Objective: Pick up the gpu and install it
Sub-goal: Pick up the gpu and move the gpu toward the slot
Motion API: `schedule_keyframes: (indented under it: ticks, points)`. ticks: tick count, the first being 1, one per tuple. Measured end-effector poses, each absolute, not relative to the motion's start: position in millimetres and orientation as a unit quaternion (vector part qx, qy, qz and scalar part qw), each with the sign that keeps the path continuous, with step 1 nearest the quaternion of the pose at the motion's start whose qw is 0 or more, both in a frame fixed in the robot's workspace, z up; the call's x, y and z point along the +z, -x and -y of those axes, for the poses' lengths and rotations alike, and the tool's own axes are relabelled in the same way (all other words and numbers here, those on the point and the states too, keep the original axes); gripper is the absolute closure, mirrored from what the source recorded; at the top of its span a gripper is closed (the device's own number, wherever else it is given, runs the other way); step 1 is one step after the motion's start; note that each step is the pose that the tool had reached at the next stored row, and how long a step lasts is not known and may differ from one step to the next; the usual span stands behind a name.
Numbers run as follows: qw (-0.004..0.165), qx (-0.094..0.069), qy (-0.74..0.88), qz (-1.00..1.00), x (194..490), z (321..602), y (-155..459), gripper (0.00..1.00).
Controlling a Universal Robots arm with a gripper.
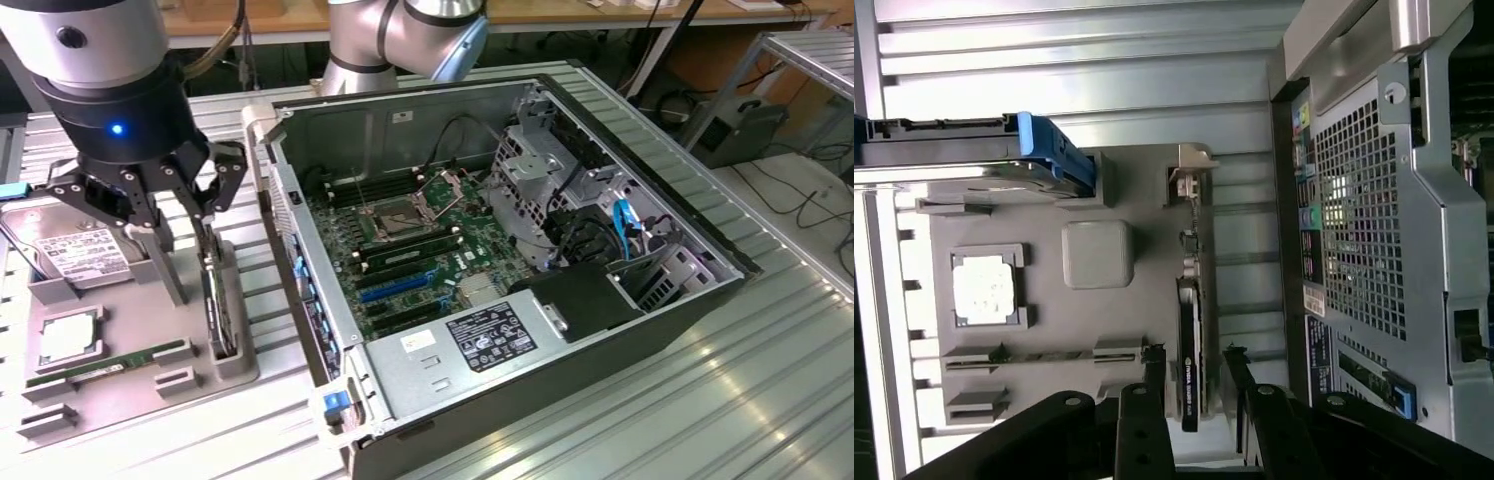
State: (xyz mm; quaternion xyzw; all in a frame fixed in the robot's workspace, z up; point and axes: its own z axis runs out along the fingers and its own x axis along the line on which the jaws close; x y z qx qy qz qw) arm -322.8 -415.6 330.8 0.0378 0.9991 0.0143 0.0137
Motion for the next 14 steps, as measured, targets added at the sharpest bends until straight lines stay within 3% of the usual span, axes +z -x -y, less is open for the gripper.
schedule_keyframes:
  ticks: [14]
  points:
    - [0.014,0.014,-0.038,-0.999,301,416,323,0.64]
